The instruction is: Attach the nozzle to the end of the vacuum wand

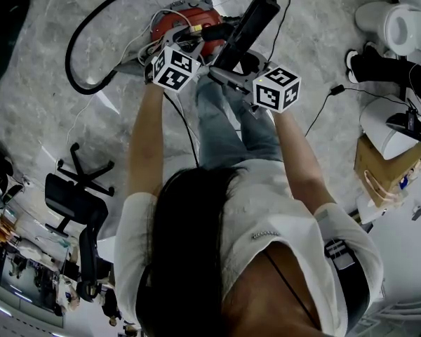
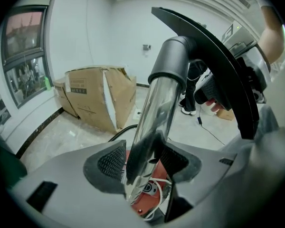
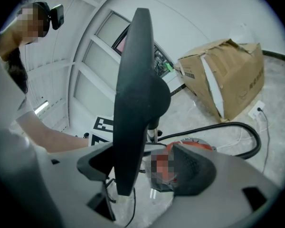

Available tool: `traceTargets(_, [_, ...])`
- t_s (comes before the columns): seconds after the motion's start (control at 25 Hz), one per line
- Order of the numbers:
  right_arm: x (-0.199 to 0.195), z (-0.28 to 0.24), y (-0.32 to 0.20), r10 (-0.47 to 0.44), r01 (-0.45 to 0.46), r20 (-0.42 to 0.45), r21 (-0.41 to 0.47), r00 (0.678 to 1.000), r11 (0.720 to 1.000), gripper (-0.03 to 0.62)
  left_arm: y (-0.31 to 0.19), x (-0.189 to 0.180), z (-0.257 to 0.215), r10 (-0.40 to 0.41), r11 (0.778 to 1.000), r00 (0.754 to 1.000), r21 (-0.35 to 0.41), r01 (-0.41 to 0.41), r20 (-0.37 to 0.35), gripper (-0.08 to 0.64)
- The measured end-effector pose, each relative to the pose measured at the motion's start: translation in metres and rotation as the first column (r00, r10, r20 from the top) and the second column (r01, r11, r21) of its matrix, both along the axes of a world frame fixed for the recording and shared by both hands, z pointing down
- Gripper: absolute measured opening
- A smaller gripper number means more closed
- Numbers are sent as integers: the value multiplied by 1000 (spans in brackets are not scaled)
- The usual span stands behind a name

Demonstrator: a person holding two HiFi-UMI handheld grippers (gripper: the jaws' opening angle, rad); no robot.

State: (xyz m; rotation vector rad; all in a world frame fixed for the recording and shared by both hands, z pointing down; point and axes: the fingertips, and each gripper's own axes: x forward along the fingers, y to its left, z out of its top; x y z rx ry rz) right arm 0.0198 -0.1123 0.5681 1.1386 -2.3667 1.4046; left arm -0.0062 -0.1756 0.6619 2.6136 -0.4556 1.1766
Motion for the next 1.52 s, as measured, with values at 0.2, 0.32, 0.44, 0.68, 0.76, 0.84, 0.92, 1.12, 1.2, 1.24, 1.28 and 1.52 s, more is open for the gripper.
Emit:
traceTargets(0.2, [5, 3, -2, 63, -63, 6, -10, 998, 998, 367, 1, 2, 3, -4, 1000, 1000, -15, 4, -2, 229])
traceTargets(0.32, [3, 5, -6, 61, -61, -2, -7, 998, 998, 368, -1, 1, 4, -21, 999, 1000, -30, 21, -9, 230])
traceTargets(0.44, [6, 3, -9, 67, -67, 2, -3, 998, 998, 370, -4, 0, 4, -43, 999, 999, -32, 43, -10, 233])
traceTargets(0.68, [13, 4, -12, 94, -94, -9, -1, 996, 996, 370, -5, 1, 6, -73, 997, 997, -35, 73, -12, 233])
traceTargets(0.76, [13, 5, -13, 100, -100, -10, -1, 995, 995, 370, -5, 0, 6, -80, 996, 997, -39, 80, -13, 235])
traceTargets(0.84, [13, 4, -13, 107, -107, -8, -1, 994, 994, 370, -6, -1, 6, -89, 995, 996, -42, 88, -13, 233])
traceTargets(0.92, [14, 3, -14, 118, -118, -1, -2, 993, 993, 370, -7, -2, 5, -104, 994, 994, -45, 103, -17, 233])
traceTargets(1.12, [16, -2, -15, 141, -141, 27, -2, 990, 990, 370, -8, -10, 4, -155, 987, 987, -49, 154, -27, 233])
traceTargets(1.2, [19, -3, -15, 151, -151, 33, 0, 988, 989, 371, -8, -12, 1, -186, 982, 982, -54, 183, -42, 235])
traceTargets(1.24, [21, -3, -15, 158, -158, 39, 0, 987, 987, 373, -7, -13, 0, -194, 980, 980, -56, 191, -45, 237])
traceTargets(1.28, [22, -3, -14, 163, -163, 48, -2, 985, 987, 373, -5, -15, 0, -198, 979, 979, -56, 195, -46, 239])
traceTargets(1.52, [40, -11, -8, 203, -202, 76, -17, 976, 979, 373, 4, -35, -13, -313, 948, 945, -86, 305, -99, 244])
